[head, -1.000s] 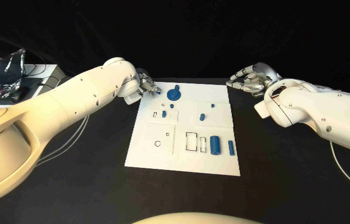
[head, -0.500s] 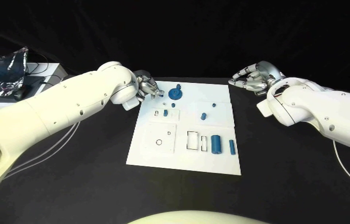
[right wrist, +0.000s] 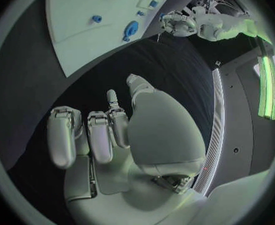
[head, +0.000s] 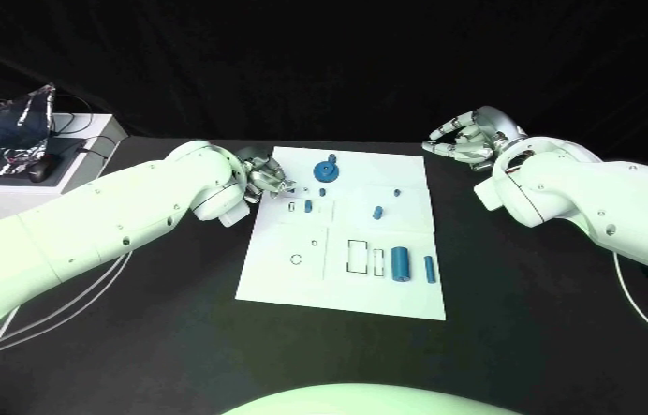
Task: Assemble the parts on the task board
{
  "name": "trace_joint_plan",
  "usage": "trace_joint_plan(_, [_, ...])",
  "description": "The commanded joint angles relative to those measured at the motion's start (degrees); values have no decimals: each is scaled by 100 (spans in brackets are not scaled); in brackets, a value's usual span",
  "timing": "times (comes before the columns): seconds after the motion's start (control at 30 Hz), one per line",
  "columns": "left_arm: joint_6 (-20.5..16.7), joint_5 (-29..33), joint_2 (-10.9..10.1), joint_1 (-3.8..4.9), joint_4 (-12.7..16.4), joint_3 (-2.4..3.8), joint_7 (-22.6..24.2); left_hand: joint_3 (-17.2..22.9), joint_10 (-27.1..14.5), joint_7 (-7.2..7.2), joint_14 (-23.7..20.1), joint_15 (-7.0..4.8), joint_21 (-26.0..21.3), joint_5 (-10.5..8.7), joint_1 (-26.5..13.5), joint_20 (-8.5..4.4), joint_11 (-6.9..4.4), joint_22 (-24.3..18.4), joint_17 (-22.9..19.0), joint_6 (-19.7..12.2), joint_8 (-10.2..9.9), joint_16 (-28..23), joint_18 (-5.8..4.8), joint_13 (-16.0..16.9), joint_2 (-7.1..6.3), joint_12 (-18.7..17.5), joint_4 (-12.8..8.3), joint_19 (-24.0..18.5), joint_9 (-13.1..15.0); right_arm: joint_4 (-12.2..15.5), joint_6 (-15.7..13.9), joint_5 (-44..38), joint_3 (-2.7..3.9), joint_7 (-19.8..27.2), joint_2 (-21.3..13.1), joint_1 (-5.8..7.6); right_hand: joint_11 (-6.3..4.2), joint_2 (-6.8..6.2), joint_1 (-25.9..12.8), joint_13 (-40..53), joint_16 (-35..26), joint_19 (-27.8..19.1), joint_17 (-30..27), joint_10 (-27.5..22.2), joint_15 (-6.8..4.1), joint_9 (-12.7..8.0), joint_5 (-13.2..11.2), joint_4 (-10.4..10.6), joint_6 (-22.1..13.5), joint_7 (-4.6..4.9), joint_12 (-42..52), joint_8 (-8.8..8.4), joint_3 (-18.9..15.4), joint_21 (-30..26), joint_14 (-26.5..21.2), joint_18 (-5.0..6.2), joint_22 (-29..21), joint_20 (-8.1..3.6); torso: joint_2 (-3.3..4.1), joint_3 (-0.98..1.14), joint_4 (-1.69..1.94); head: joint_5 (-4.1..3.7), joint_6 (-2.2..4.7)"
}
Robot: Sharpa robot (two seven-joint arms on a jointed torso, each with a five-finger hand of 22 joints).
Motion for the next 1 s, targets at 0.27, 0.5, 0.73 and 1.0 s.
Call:
trace_joint_plan(0.27, [-325,-307,66,-138,16,-32,75,809,127,-90,338,-80,70,-7,-99,-25,-22,79,647,175,55,54,-112,93,-8,70,-759,104,30,-8,0,-143,3,92,10,-5,-9,0,-74,673,-34,251,886,-13,-41,7,25,3,-35,-9,-4,7,22,-33,472,80,929,-53,6,3,-9,20,-45])
trace_joint_plan(0.5, [-142,-447,96,-153,10,-99,-15,813,146,-95,344,-85,82,-7,-103,-29,-28,99,661,185,58,59,-117,114,-9,82,-763,121,26,-2,0,-145,2,90,1,-6,-9,0,-77,674,-34,250,886,-12,-41,10,34,4,-38,-9,-3,12,26,-35,472,81,929,-54,8,4,6,1,-92])
trace_joint_plan(0.73, [104,-579,113,-156,24,-118,-148,827,159,-105,352,-95,90,-3,-104,-37,-39,111,680,203,63,66,-120,105,-14,77,-777,134,20,1,1,-145,2,86,-4,-6,-9,0,-77,674,-34,250,886,-12,-41,10,34,4,-38,-9,-3,12,26,-35,472,81,929,-54,5,2,6,2,-122])
trace_joint_plan(1.0, [204,-675,141,-157,27,-122,-226,833,165,-107,354,-97,93,-1,-104,-39,-41,115,682,207,63,66,-121,111,-15,80,-781,138,17,-3,6,-146,2,86,0,-6,-9,0,-77,674,-34,250,886,-12,-41,10,34,4,-38,-9,-3,12,26,-35,472,81,929,-54,-2,1,3,4,-142])
